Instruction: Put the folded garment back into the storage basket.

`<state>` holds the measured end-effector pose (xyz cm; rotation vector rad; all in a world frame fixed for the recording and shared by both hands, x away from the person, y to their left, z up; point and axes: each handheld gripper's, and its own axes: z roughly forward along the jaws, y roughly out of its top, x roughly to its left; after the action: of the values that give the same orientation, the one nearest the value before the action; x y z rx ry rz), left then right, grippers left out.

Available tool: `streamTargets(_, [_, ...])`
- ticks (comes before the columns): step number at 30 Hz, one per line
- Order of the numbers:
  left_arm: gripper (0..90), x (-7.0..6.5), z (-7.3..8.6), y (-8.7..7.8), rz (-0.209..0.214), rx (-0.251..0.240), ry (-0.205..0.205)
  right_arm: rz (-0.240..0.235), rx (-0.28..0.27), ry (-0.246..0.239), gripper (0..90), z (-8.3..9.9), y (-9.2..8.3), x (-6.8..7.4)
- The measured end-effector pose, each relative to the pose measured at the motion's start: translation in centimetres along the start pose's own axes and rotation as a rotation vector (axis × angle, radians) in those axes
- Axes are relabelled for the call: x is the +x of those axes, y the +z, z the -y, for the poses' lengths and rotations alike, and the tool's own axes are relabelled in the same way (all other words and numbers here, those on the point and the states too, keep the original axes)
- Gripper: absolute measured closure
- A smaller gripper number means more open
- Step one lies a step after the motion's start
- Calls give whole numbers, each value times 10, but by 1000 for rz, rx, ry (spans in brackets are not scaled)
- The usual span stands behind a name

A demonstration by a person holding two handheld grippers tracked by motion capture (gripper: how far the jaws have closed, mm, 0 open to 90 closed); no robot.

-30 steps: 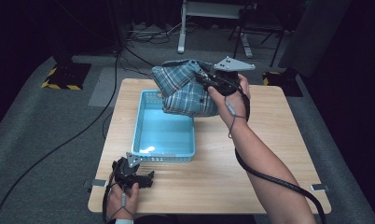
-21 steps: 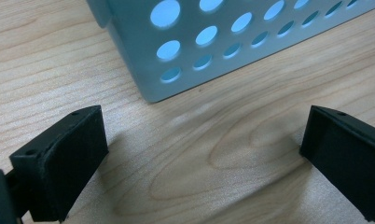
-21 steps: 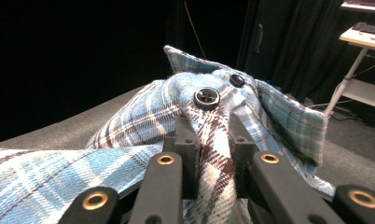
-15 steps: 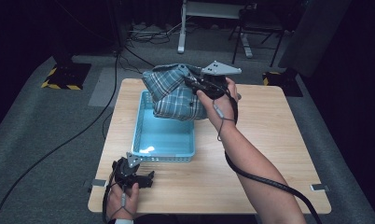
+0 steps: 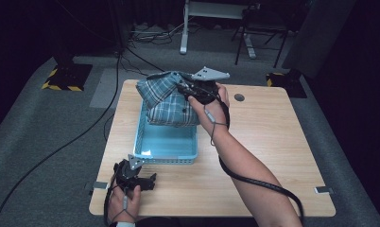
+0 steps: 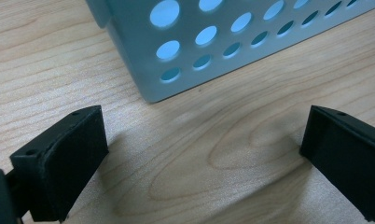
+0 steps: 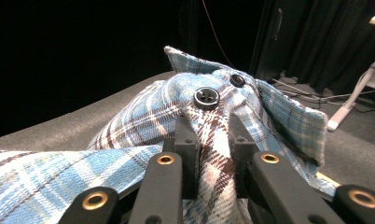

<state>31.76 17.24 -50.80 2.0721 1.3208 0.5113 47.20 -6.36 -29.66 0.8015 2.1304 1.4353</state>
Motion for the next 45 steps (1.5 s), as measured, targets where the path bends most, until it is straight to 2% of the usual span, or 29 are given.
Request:
streamTargets(3, [3,0,0,0,0,0,0,-13,0,22,793,3,5,2])
streamTargets(10, [3,0,0,0,2,0,-1,-27,31,24,793,11,19,10])
streamTargets(19, [3,0,0,0,3,1,0,-50,62,55,791,23,35,14])
streamTargets(23, [3,0,0,0,3,1,0,-43,88,61,791,30,41,15])
streamTargets(30, [3,0,0,0,3,-1,-1,-38,109,57,788,42,49,18])
streamTargets(40, [3,0,0,0,2,0,0,-60,159,30,779,58,60,26])
streamTargets(45, [3,0,0,0,3,0,-1,-66,171,32,778,66,62,28])
